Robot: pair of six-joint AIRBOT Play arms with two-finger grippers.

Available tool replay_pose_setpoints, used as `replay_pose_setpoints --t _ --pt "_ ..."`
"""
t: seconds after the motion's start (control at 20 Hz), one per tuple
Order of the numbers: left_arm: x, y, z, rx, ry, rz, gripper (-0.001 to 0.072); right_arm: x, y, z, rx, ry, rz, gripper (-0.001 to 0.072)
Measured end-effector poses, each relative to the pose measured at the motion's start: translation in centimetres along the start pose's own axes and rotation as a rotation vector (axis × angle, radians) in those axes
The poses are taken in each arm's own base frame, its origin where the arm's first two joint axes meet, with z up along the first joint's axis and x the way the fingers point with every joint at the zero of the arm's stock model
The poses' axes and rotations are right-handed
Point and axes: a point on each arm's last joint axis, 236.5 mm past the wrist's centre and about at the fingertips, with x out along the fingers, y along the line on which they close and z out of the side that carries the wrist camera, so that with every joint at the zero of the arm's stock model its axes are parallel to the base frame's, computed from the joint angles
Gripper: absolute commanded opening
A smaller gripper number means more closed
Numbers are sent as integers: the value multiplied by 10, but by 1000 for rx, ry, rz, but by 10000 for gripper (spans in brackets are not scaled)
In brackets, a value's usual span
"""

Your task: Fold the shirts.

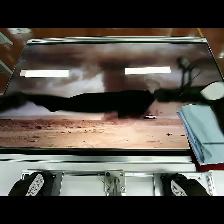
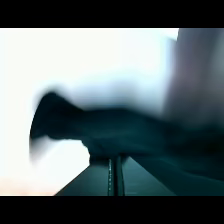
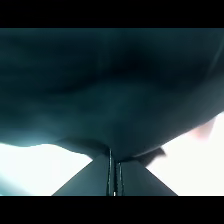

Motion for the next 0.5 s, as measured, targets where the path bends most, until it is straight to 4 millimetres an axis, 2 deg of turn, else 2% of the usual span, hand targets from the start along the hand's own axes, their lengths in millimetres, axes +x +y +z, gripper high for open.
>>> replay_pose_setpoints --t 0.05,0.1,0.15,0.2,0.25,0.3,0.35,0.4,0.5 --pt "-37 -26 53 64 -165 -8 35 -43 17 52 -83 -173 -27 55" --pt "-78 -54 97 121 -323 -20 35 -89 33 94 -146 -330 -56 55" --pt "-120 -81 128 172 -454 -34 36 -140 52 128 -201 -480 -87 55" --pt "-165 -109 154 222 -584 -52 35 -187 69 151 -240 -605 -109 55" --pt "-204 -133 168 263 -682 -68 36 -232 87 164 -275 -705 -128 55" --pt "-240 -155 176 301 -764 -84 35 -269 102 170 -302 -777 -142 55" --pt "-266 -171 178 332 -819 -96 35 -295 114 169 -320 -818 -149 55" --pt "-287 -184 176 359 -854 -99 36 -316 124 164 -333 -837 -153 55" --pt "-310 -197 167 391 -868 -88 36 -339 133 151 -336 -831 -164 55"
